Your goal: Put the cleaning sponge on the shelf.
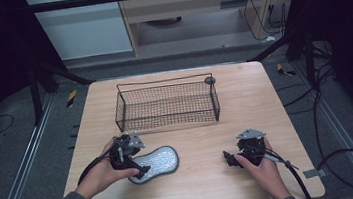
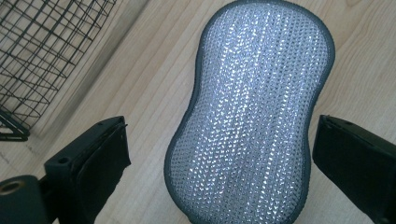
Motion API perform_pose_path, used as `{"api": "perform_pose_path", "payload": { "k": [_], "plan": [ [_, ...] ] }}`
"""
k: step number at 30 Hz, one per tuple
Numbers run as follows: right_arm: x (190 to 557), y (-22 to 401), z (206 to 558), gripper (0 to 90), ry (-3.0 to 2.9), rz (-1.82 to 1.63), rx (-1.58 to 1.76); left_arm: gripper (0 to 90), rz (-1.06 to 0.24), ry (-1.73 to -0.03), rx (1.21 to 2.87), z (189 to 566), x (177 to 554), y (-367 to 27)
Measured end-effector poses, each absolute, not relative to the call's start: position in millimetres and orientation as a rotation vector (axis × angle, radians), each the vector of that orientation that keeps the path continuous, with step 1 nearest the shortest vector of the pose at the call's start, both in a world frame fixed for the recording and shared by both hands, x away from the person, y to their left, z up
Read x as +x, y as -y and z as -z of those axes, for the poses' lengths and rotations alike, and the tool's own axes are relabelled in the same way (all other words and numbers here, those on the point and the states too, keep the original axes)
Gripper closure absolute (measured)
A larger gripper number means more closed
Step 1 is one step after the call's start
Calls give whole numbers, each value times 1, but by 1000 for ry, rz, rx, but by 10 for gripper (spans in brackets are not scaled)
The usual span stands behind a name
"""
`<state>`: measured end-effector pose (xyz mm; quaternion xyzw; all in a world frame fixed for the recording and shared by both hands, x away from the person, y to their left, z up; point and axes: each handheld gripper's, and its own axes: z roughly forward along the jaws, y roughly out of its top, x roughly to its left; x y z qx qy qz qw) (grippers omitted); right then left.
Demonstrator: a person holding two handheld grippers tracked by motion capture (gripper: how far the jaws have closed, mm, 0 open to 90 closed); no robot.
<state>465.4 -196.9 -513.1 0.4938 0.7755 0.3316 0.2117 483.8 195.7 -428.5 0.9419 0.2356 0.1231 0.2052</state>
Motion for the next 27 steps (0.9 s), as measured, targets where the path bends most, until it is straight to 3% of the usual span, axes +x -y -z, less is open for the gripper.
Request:
{"api": "perform_pose_path", "payload": {
  "k": [27],
  "plan": [
    [465, 197, 513, 4, -2157, -923, 1370, 38, -191, -502, 2866, 442, 495, -152]
  ]
}}
